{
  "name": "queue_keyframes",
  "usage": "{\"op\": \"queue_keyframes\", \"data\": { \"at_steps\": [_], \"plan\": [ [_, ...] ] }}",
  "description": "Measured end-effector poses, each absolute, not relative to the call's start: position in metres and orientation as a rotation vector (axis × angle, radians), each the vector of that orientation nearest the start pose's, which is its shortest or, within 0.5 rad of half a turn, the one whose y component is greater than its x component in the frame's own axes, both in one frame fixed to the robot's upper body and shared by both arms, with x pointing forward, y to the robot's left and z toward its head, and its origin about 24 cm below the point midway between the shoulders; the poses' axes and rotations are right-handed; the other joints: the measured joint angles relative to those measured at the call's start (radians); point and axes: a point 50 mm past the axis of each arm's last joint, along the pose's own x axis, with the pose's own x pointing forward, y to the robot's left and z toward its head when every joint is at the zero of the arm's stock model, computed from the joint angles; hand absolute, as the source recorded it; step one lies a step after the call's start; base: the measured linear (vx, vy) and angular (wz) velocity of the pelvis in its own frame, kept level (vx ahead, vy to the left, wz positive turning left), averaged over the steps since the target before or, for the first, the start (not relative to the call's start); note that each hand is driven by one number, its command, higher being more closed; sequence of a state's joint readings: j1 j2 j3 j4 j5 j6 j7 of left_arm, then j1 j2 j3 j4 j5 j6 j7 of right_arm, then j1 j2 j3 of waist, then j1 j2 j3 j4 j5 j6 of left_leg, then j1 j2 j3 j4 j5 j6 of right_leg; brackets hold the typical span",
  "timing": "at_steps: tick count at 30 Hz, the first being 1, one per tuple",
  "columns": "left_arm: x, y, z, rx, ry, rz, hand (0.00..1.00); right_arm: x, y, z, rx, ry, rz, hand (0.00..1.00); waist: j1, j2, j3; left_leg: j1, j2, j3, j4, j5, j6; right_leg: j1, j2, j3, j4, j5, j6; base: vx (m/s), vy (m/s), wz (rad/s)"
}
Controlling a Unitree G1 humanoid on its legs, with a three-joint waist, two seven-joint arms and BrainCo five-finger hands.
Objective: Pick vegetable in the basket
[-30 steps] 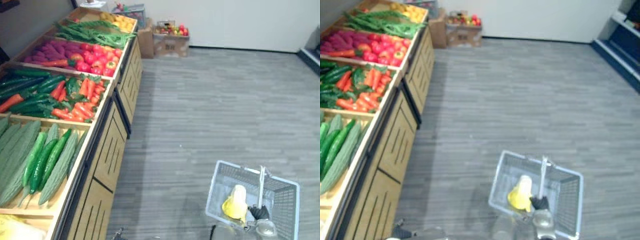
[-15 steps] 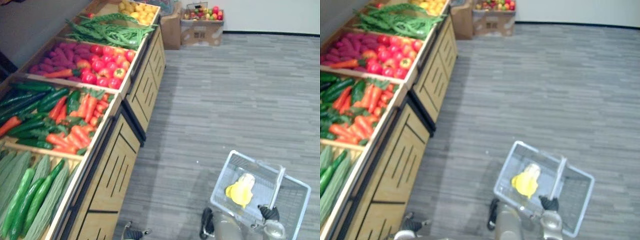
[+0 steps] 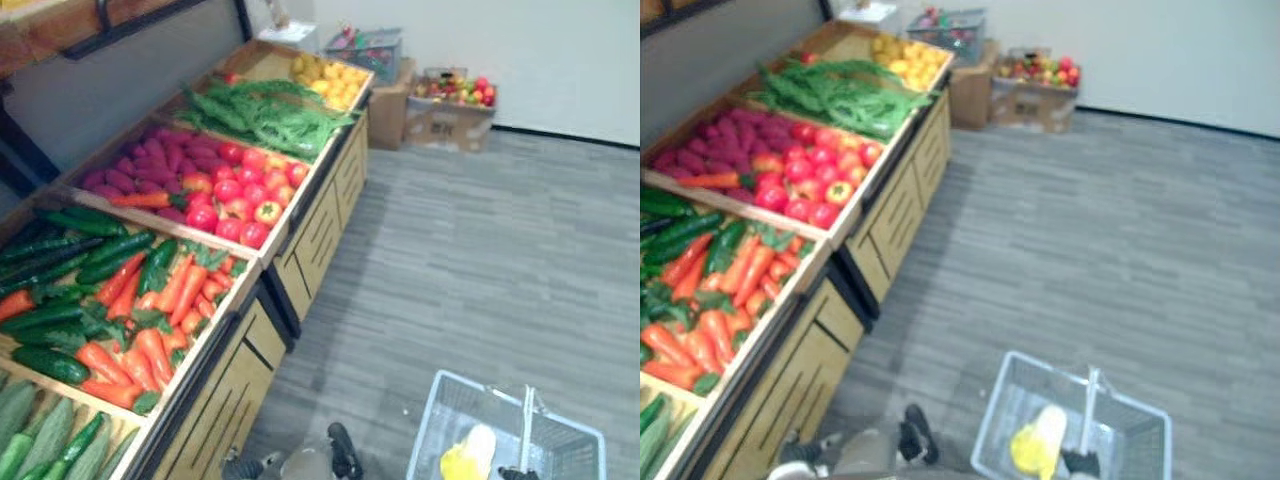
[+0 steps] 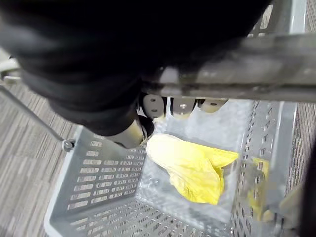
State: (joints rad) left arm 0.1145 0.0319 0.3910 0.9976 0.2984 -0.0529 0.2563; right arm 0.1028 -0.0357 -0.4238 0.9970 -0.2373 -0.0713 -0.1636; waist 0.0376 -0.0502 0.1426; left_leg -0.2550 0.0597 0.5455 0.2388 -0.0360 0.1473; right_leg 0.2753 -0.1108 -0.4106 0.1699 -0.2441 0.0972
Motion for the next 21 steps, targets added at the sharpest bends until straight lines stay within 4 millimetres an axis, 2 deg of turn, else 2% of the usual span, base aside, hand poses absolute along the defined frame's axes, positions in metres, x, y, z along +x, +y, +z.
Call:
{"op": "queue_keyframes", "data": {
  "at_steps": [2,3,4,5,6,7,8,9,10,11,12,13,14,15,17,19,21],
  "plan": [
    [0.07,0.228,-0.158,0.289,1.129,0.44,0.0,0.1,-0.224,-0.153,-0.122,1.029,-0.427,1.0,0.009,-0.007,-0.001,0.027,-0.03,-0.005,-0.02,-0.007,0.01,0.009,-0.014,0.043,0.005,0.085,0.015,0.52,0.187,0.24],
    [0.067,0.227,-0.159,0.29,1.142,0.437,0.0,0.1,-0.223,-0.154,-0.128,1.034,-0.411,1.0,0.013,-0.01,-0.002,0.05,-0.044,-0.007,-0.037,-0.008,0.01,0.009,-0.024,0.054,0.034,0.099,0.018,0.41,0.166,0.26],
    [0.059,0.226,-0.16,0.296,1.16,0.43,0.0,0.099,-0.222,-0.154,-0.149,1.042,-0.389,1.0,0.023,-0.008,-0.004,0.103,-0.073,-0.019,-0.087,-0.015,0.007,-0.014,-0.05,0.074,0.149,0.117,0.03,0.25,0.108,0.2],
    [0.055,0.225,-0.161,0.302,1.172,0.419,0.0,0.099,-0.225,-0.153,-0.158,1.036,-0.394,1.0,0.023,-0.007,-0.008,0.124,-0.082,-0.042,-0.111,-0.033,-0.003,-0.046,-0.063,0.077,0.24,0.131,0.052,0.31,0.139,0.5],
    [0.052,0.223,-0.162,0.312,1.19,0.394,0.0,0.104,-0.233,-0.15,-0.185,1.023,-0.397,1.0,0.015,0.008,-0.02,0.162,-0.11,-0.081,-0.145,-0.05,-0.017,-0.123,-0.107,0.095,0.45,0.202,0.077,0.24,0.099,0.73],
    [0.051,0.223,-0.163,0.326,1.198,0.372,0.0,0.106,-0.239,-0.148,-0.202,1.015,-0.401,1.0,0.006,0.007,-0.02,0.195,-0.125,-0.104,-0.169,-0.056,-0.024,-0.19,-0.133,0.128,0.606,0.277,0.083,0.37,0.118,1.0],
    [0.051,0.224,-0.163,0.335,1.208,0.353,0.0,0.108,-0.243,-0.147,-0.216,1.004,-0.4,1.0,-0.001,0.004,-0.018,0.23,-0.139,-0.151,-0.171,-0.07,-0.027,-0.274,-0.157,0.161,0.785,0.275,0.079,0.31,0.073,0.84],
    [0.05,0.224,-0.164,0.335,1.213,0.351,0.0,0.109,-0.244,-0.146,-0.217,0.991,-0.401,1.0,-0.005,0.004,-0.017,0.249,-0.14,-0.175,-0.172,-0.077,-0.031,-0.313,-0.163,0.17,0.851,0.265,0.063,0.37,0.073,0.95],
    [0.048,0.225,-0.164,0.335,1.223,0.352,0.0,0.111,-0.244,-0.144,-0.221,0.973,-0.405,1.0,-0.01,0.01,-0.015,0.287,-0.14,-0.214,-0.18,-0.084,-0.039,-0.374,-0.166,0.175,0.919,0.233,0.037,0.33,0.024,1.04],
    [0.05,0.227,-0.163,0.339,1.218,0.353,0.0,0.113,-0.245,-0.143,-0.221,0.959,-0.405,1.0,-0.009,0.005,-0.013,0.326,-0.141,-0.261,-0.187,-0.087,-0.044,-0.424,-0.171,0.17,0.933,0.166,0.043,0.33,0.002,1.07],
    [0.051,0.228,-0.163,0.343,1.214,0.354,0.0,0.113,-0.245,-0.143,-0.22,0.959,-0.406,1.0,-0.01,-0.001,-0.014,0.338,-0.14,-0.283,-0.188,-0.086,-0.044,-0.446,-0.173,0.171,0.925,0.137,0.045,0.32,-0.053,1.4],
    [0.056,0.23,-0.162,0.344,1.199,0.361,0.0,0.113,-0.245,-0.143,-0.215,0.955,-0.414,1.0,-0.01,-0.011,-0.013,0.364,-0.137,-0.361,-0.186,-0.094,-0.056,-0.484,-0.175,0.169,0.85,0.09,0.04,0.28,-0.115,1.48],
    [0.061,0.23,-0.161,0.338,1.184,0.366,0.0,0.112,-0.247,-0.143,-0.21,0.953,-0.426,1.0,-0.01,-0.013,-0.013,0.367,-0.132,-0.413,-0.181,-0.1,-0.063,-0.501,-0.172,0.175,0.779,0.076,0.03,0.27,-0.142,1.57],
    [0.064,0.23,-0.16,0.336,1.173,0.368,0.0,0.112,-0.247,-0.142,-0.207,0.951,-0.431,1.0,-0.009,-0.013,-0.013,0.368,-0.128,-0.443,-0.18,-0.102,-0.066,-0.512,-0.17,0.181,0.726,0.072,0.023,0.27,-0.19,1.46],
    [0.068,0.228,-0.16,0.28,1.161,0.417,0.0,0.115,-0.242,-0.143,-0.193,0.945,-0.423,1.0,-0.004,-0.005,-0.013,0.363,-0.088,-0.57,-0.15,-0.124,-0.099,-0.511,-0.124,0.269,0.422,0.073,0.023,0.3,-0.263,1.52],
    [0.064,0.228,-0.16,0.241,1.172,0.456,0.0,0.12,-0.233,-0.144,-0.172,0.938,-0.407,1.0,0.001,-0.004,-0.012,0.352,-0.054,-0.652,-0.126,-0.146,-0.13,-0.502,-0.094,0.354,0.235,0.083,0.026,0.29,-0.351,1.26],
    [0.063,0.23,-0.16,0.217,1.172,0.487,0.0,0.121,-0.228,-0.145,-0.161,0.938,-0.395,1.0,0.009,-0.012,-0.011,0.341,-0.033,-0.72,-0.098,-0.177,-0.172,-0.478,-0.094,0.382,0.096,0.114,0.053,0.3,-0.506,1.29]
  ]
}}
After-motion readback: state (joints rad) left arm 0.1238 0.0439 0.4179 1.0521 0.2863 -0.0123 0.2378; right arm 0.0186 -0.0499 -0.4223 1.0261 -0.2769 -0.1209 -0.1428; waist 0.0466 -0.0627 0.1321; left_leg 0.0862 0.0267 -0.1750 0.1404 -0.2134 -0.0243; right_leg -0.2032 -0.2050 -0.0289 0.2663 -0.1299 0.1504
